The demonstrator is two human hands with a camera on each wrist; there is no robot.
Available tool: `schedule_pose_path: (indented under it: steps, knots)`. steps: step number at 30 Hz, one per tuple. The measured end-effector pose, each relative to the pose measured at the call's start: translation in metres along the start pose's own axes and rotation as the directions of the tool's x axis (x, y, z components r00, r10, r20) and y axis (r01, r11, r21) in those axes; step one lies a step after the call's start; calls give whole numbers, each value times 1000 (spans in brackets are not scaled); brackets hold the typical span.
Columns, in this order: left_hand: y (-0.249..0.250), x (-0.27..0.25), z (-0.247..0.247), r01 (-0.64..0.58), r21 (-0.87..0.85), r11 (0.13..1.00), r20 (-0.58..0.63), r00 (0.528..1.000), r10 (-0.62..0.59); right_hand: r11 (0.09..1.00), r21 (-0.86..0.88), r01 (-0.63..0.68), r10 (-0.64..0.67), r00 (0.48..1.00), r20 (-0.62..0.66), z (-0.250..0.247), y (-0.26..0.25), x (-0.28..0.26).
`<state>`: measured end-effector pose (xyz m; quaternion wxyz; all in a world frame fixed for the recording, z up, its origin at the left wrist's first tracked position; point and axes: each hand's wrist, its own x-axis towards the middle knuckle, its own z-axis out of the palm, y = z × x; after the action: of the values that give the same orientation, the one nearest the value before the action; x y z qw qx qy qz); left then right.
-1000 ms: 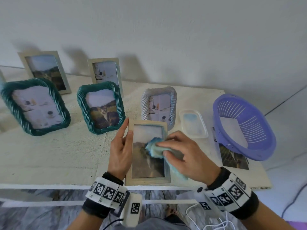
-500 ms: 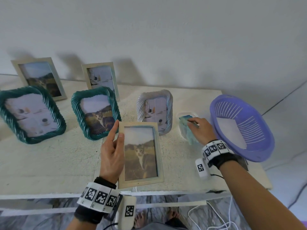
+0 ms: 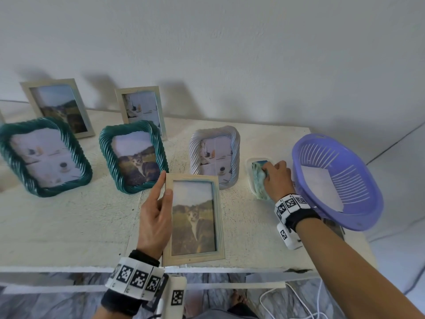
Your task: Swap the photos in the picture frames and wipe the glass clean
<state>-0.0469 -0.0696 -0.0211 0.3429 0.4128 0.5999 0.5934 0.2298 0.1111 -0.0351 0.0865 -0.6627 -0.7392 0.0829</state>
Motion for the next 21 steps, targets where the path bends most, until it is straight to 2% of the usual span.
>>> schedule_pose_path:
  steps: [3,5,8,12,15,16,18,19,20,21]
  knots:
    - [1,-1,1,-2,-6,1000,-9,1000,2,964,-257,62,-73,997,-35,-1,-6,-3]
    - [0,-1,0,-9,-1,1000,-16,1000,9,913,-385,133,-132,991,30,-2,-12,-3]
    - [1,-2,-1,-24,-1,1000,-28,999,24,901,-382,208,-179,978,109,3,-16,-4]
    - [3,0,2,-12,-2,1000,-15,1000,12,910,-357,211,-159,973,170,6,-11,-9]
    - [13,0,9,-24,5,1000,-18,1000,24,967,-181,180,-135,963,235,-4,-7,-11]
    - [18,-1,11,-28,16,999,-29,999,28,986,-72,151,-133,969,209,-11,-8,-15]
    - [27,-2,15,-16,-5,1000,-27,1000,16,977,189,102,-112,993,45,-27,-15,-32]
    - [32,-1,17,-10,-31,999,-20,1000,9,943,316,102,-96,995,-35,-36,-22,-45]
    - [38,0,17,4,-61,998,-12,1000,-5,878,470,86,-70,996,-50,-45,-31,-59]
    - [39,1,17,18,-85,996,-17,1000,-19,759,651,22,-51,998,25,-53,-43,-74]
